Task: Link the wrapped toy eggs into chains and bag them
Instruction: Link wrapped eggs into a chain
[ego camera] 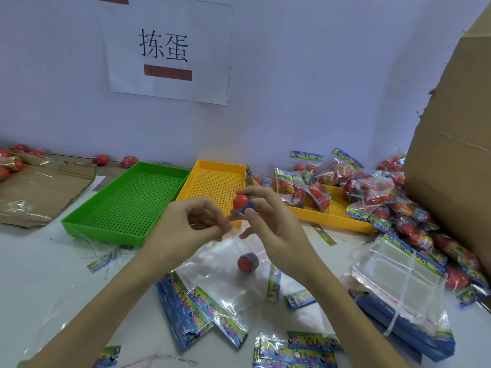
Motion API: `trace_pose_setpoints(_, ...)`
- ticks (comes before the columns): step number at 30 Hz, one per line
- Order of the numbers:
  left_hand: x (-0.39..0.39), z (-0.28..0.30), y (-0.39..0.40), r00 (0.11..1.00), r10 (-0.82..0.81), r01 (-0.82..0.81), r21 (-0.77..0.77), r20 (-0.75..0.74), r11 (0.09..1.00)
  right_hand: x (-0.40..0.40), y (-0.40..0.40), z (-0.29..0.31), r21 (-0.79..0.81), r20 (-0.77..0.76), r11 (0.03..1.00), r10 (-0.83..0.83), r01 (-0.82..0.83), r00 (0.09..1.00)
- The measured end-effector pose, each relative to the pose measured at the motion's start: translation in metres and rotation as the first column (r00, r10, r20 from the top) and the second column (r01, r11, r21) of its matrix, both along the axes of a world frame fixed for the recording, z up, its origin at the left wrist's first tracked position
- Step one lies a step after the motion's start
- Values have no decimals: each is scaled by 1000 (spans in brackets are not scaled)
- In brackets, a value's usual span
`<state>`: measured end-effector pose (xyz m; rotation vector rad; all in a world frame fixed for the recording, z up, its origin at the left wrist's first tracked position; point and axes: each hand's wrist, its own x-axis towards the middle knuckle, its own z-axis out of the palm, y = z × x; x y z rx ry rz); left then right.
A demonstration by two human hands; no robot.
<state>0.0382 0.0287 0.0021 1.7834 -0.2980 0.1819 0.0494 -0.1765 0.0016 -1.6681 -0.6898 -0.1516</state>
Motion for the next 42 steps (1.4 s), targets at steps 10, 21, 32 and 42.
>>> trace_pose_setpoints(10, 0, 1, -2, 998, 39, -41, 41, 50, 998, -1, -2, 0, -363, 357, 894, -127, 263, 925)
trace_pose_setpoints(21, -2, -2, -9, 988, 64, -88, -175, -138, 981, -9, -3, 5, -488, 373, 819, -117, 301, 921)
trace_pose_setpoints(32, -7, 0, -12, 990, 125, -132, -121, -68, 984, -18, -4, 8, -528, 251, 834, -28, 161, 968)
trace_pose_setpoints(42, -4, 4, -16, 935, -173, 80, -292, -311, 953, -10, -3, 9, -297, 279, 890, -267, 347, 923)
